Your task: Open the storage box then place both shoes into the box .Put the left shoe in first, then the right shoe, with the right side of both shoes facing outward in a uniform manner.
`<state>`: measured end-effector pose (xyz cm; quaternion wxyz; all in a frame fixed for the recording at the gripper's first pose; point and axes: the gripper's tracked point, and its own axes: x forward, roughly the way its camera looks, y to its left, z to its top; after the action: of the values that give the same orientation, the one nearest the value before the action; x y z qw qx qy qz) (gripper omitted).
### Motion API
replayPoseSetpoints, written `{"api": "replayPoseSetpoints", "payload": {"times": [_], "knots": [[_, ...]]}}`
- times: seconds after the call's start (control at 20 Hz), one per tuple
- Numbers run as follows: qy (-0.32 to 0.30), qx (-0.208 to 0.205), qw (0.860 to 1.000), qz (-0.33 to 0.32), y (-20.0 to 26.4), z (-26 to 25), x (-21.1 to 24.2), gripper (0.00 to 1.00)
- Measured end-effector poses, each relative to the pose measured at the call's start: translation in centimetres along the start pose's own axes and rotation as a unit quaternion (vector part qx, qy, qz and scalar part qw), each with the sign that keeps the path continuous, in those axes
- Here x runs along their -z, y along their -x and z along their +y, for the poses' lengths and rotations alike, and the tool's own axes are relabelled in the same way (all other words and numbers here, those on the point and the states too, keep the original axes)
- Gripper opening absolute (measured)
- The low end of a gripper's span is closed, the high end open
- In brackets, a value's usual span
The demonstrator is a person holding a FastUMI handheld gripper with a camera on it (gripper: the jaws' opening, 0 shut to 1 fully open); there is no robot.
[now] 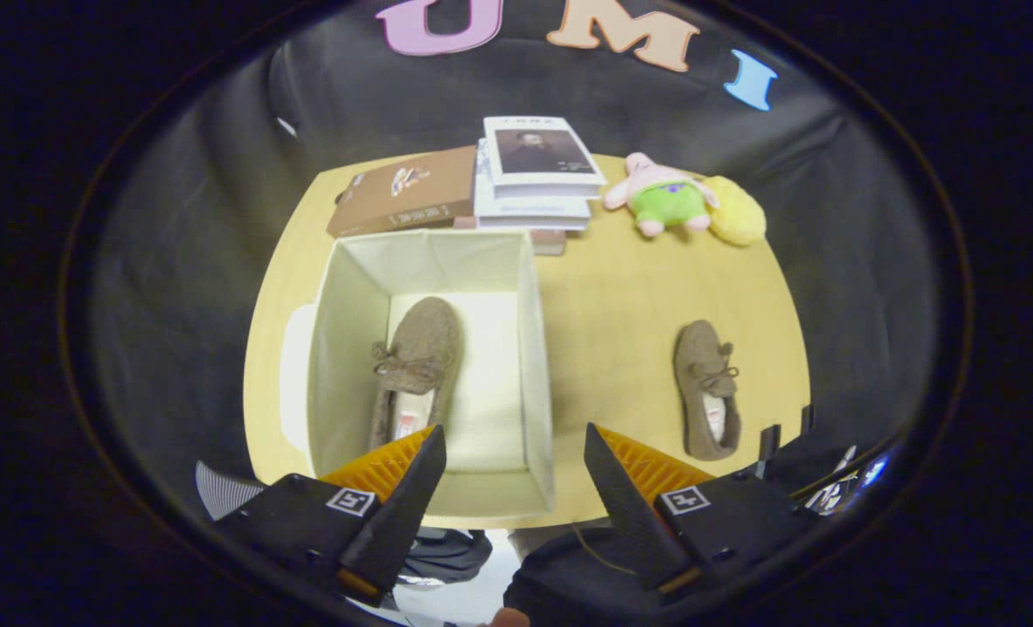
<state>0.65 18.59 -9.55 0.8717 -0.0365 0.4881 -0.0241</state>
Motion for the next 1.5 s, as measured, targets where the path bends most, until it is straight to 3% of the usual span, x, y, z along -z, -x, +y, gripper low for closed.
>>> {"api": "replayPoseSetpoints", "payload": {"times": [0.25,0.45,0.65,1.05,1.3,1.5], "knots": [[-0.012,0.068,0.998,-0.002,0.5,-7.7,0.5,1.00],[-0.002,0.149,0.988,0.030,-0.1,-14.7,2.5,1.00],[-0.014,0.187,0.981,0.053,-2.2,-20.0,3.3,0.98],[-0.025,0.214,0.970,0.113,-7.9,-27.2,6.5,0.96],[0.003,0.214,0.967,0.134,-12.0,-29.6,7.5,0.86],[-0.002,0.188,0.972,0.138,-15.9,-29.5,7.7,0.74]]}}
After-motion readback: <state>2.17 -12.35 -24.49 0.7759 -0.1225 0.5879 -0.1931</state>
